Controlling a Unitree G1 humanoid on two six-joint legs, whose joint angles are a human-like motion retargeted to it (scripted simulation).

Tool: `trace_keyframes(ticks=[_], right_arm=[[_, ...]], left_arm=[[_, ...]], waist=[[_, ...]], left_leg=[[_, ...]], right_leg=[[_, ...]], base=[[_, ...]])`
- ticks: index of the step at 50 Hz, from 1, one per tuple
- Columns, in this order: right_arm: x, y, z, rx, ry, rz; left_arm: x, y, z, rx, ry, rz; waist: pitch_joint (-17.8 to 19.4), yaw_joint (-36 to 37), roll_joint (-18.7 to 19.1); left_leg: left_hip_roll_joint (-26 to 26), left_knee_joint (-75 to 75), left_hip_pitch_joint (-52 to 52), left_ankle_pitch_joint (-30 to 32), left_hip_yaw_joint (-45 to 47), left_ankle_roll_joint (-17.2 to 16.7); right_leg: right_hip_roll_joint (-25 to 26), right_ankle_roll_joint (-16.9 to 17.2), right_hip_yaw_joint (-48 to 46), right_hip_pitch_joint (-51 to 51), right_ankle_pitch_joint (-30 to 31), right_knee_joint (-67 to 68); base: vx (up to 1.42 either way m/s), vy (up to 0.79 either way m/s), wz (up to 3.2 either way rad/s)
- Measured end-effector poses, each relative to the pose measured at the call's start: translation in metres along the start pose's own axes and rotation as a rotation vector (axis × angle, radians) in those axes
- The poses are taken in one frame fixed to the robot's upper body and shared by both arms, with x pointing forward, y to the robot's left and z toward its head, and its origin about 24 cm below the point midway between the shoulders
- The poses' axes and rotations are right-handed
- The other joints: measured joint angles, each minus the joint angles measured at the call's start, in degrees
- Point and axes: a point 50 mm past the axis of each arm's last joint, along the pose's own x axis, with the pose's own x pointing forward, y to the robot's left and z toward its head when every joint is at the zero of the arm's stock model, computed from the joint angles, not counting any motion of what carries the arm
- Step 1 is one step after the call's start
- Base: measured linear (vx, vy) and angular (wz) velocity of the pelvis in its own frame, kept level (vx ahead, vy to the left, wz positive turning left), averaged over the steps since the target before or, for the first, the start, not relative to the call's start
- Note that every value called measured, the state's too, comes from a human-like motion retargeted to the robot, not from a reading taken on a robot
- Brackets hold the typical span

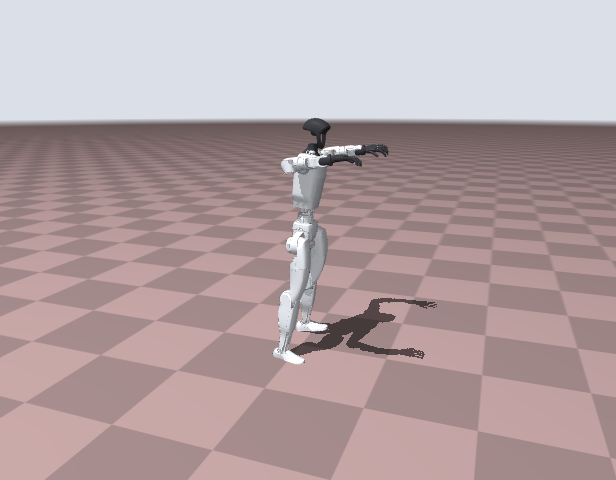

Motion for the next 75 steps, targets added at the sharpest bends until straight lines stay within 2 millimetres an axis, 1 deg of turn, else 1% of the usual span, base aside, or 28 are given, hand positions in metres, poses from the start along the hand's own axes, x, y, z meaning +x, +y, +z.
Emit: trace_keyframes(ticks=[13,15,18,20,21,23,25,28,30,31,34,35,37,39,41,44,46,48,50,53,57,60,63,65,68,70,72,75], right_arm=[[0.001,0.003,0.003,0.021,-0.012,-0.001],[0.0,0.004,0.003,0.05,-0.017,-0.029],[0.0,0.009,0.003,0.141,-0.016,-0.107],[0.003,0.016,0.003,0.222,-0.011,-0.176],[0.005,0.021,0.003,0.268,-0.003,-0.211],[0.01,0.034,0.001,0.366,0.021,-0.277],[0.01,0.053,0.0,0.48,0.059,-0.33],[0.006,0.094,0.001,0.651,0.148,-0.376],[0.001,0.128,0.006,0.754,0.222,-0.381],[-0.002,0.147,0.01,0.804,0.265,-0.365],[-0.015,0.208,0.03,0.942,0.398,-0.269],[-0.02,0.229,0.039,0.983,0.443,-0.22],[-0.033,0.27,0.06,1.057,0.535,-0.089],[-0.049,0.308,0.084,1.118,0.622,0.068],[-0.066,0.341,0.107,1.162,0.702,0.233],[-0.091,0.374,0.136,1.199,0.802,0.442],[-0.105,0.387,0.148,1.216,0.857,0.536],[-0.116,0.395,0.157,1.233,0.906,0.6],[-0.119,0.399,0.16,1.255,0.947,0.633],[-0.116,0.402,0.161,1.277,0.969,0.662],[-0.101,0.399,0.159,1.271,0.912,0.702],[-0.084,0.395,0.158,1.233,0.822,0.736],[-0.069,0.39,0.158,1.167,0.733,0.757],[-0.059,0.387,0.159,1.117,0.687,0.76],[-0.045,0.382,0.163,1.086,0.648,0.731],[-0.046,0.383,0.167,1.086,0.639,0.72],[-0.042,0.382,0.174,1.118,0.628,0.69],[-0.05,0.384,0.184,1.179,0.631,0.68]], left_arm=[[0.0,-0.001,0.001,0.006,-0.002,-0.001],[-0.002,-0.002,0.001,-0.023,0.004,0.022],[-0.008,-0.008,0.002,-0.148,0.031,0.085],[-0.013,-0.022,0.004,-0.291,0.069,0.135],[-0.015,-0.035,0.005,-0.38,0.099,0.157],[-0.017,-0.066,0.014,-0.573,0.165,0.193],[-0.021,-0.102,0.026,-0.764,0.251,0.205],[-0.031,-0.169,0.055,-1.027,0.44,0.15],[-0.04,-0.218,0.085,-1.174,0.591,0.057],[-0.051,-0.242,0.102,-1.229,0.677,-0.016],[-0.093,-0.303,0.161,-1.338,0.91,-0.314],[-0.111,-0.318,0.182,-1.359,0.974,-0.438],[-0.15,-0.337,0.224,-1.376,1.049,-0.715],[-0.189,-0.343,0.262,-1.385,1.056,-1.001],[-0.223,-0.339,0.297,-1.395,1.012,-1.262],[-0.264,-0.326,0.337,-1.427,0.915,-1.538],[-0.283,-0.316,0.357,-1.453,0.853,-1.651],[-0.301,-0.305,0.371,-1.466,0.796,-1.735],[-0.311,-0.298,0.381,-1.461,0.731,-1.802],[-0.322,-0.292,0.388,-1.418,0.646,-1.881],[-0.323,-0.29,0.39,-1.366,0.582,-1.922],[-0.313,-0.294,0.389,-1.378,0.589,-1.887],[-0.298,-0.301,0.383,-1.435,0.648,-1.786],[-0.283,-0.308,0.375,-1.479,0.705,-1.693],[-0.257,-0.319,0.359,-1.487,0.746,-1.56],[-0.248,-0.323,0.349,-1.468,0.753,-1.501],[-0.227,-0.33,0.335,-1.434,0.751,-1.431],[-0.205,-0.336,0.316,-1.378,0.735,-1.371]], waist=[[0.6,-0.3,0.4],[0.7,-0.4,0.2],[0.9,-1.2,-0.3],[1.1,-2.0,-0.3],[1.1,-2.3,0.0],[1.1,-2.8,0.7],[1.1,-2.9,1.1],[1.5,-2.5,1.6],[2.3,-1.9,1.7],[2.6,-1.7,1.7],[3.6,-0.8,0.9],[4.0,-0.4,0.6],[5.0,0.7,-0.6],[6.1,2.2,-2.1],[7.1,3.9,-3.5],[8.2,6.2,-4.6],[9.0,7.9,-4.8],[9.7,9.5,-4.8],[10.6,11.2,-4.6],[11.3,13.1,-3.6],[11.2,14.6,-0.9],[11.3,14.7,1.3],[11.2,14.3,1.9],[11.0,14.0,1.8],[10.1,13.4,1.0],[8.5,13.0,0.3],[7.4,12.3,-0.5],[4.9,11.2,-1.5]], left_leg=[[0.4,0.1,0.0,0.0,1.0,0.1],[0.5,0.3,0.0,-0.2,1.1,0.2],[0.3,0.6,0.1,-0.4,1.2,0.5],[0.1,0.8,0.3,-0.7,1.1,0.8],[0.1,1.0,0.4,-0.8,1.1,1.0],[0.0,1.4,0.7,-1.1,1.0,1.3],[0.2,1.9,0.9,-1.3,1.1,1.6],[0.5,3.2,1.2,-1.7,1.4,2.3],[0.7,4.4,1.4,-1.8,1.8,2.8],[0.7,5.1,1.6,-1.8,2.0,3.1],[0.8,7.7,1.8,-1.6,2.4,4.3],[0.8,8.8,1.8,-1.5,2.6,4.8],[0.9,12.6,1.3,-1.3,3.2,6.0],[1.0,18.6,-0.3,-1.4,4.3,7.2],[1.5,26.9,-3.5,-1.8,5.5,8.2],[2.3,39.2,-9.6,-3.9,6.7,9.2],[1.8,43.2,-12.8,-5.9,7.1,9.4],[0.3,42.8,-14.5,-7.2,7.8,9.4],[-1.3,38.8,-15.4,-6.9,9.3,9.3],[-3.8,27.5,-15.6,-2.9,11.9,8.8],[-5.6,9.9,-15.4,4.8,13.6,7.9],[-5.8,-0.4,-15.7,9.3,13.6,6.5],[-5.3,-0.6,-18.8,8.8,12.7,4.8],[-5.1,-0.6,-19.7,8.0,12.5,3.4],[-4.6,-0.6,-18.5,6.6,14.2,2.8],[-4.2,-0.6,-16.4,6.4,17.0,2.5],[-3.4,-0.6,-14.5,7.4,19.7,1.8],[-2.8,-0.6,-11.7,8.5,21.5,0.8]], right_leg=[[0.6,0.0,0.9,-0.5,-0.4,-0.2],[0.6,0.0,1.1,-0.5,-0.6,-0.1],[0.3,0.0,1.3,-0.5,-1.1,0.2],[0.1,0.0,1.4,-0.3,-1.4,0.5],[0.0,0.0,1.5,-0.2,-1.7,0.7],[-0.1,-0.1,1.6,0.0,-2.2,1.1],[0.0,-0.3,1.9,0.2,-2.8,1.5],[0.3,-0.6,2.5,0.6,-3.8,2.2],[0.4,-0.8,3.0,1.1,-4.4,2.6],[0.4,-0.8,3.4,1.3,-4.7,2.8],[0.3,-1.1,4.7,2.3,-5.6,3.2],[0.2,-1.2,5.2,2.6,-5.8,3.3],[-0.1,-1.6,6.6,3.4,-6.3,3.6],[-0.7,-2.0,8.1,4.1,-6.6,3.9],[-1.4,-2.4,9.4,4.5,-6.9,4.3],[-1.8,-2.7,10.9,4.5,-7.2,5.1],[-2.0,-2.5,11.6,4.6,-7.3,5.7],[-2.2,-2.2,12.1,4.9,-7.2,6.1],[-2.4,-1.9,12.4,5.1,-7.0,6.6],[-2.0,-1.7,12.7,5.5,-6.7,6.8],[0.4,-1.6,12.8,6.7,-6.5,6.4],[2.6,-1.9,12.7,8.4,-6.8,6.0],[3.1,-2.1,12.8,10.3,-7.0,5.6],[3.2,-2.3,13.0,11.2,-7.1,5.5],[3.3,-2.4,13.5,12.4,-6.9,6.2],[3.5,-2.5,14.1,13.3,-6.3,6.8],[4.1,-2.6,14.8,14.0,-5.1,8.2],[5.0,-2.6,15.8,14.7,-1.6,11.4]], base=[[0.0,0.0,0.0],[0.0,0.0,0.0],[0.06,-0.02,-0.03],[0.06,-0.02,0.02],[0.07,-0.02,0.01],[0.08,-0.04,-0.03],[0.09,-0.07,-0.1],[0.1,-0.1,-0.16],[0.1,-0.13,-0.23],[0.11,-0.14,-0.27],[0.12,-0.17,-0.36],[0.13,-0.2,-0.49],[0.14,-0.22,-0.58],[0.15,-0.23,-0.63],[0.15,-0.21,-0.55],[0.15,-0.16,-0.35],[0.18,-0.09,-0.25],[0.2,-0.05,-0.21],[0.2,-0.02,-0.16],[0.2,0.01,-0.1],[0.22,0.05,-0.1],[0.26,0.08,-0.11],[0.31,0.09,-0.12],[0.36,0.1,-0.15],[0.42,0.12,-0.19],[0.5,0.15,-0.22],[0.54,0.17,-0.17],[0.57,0.2,-0.07]])
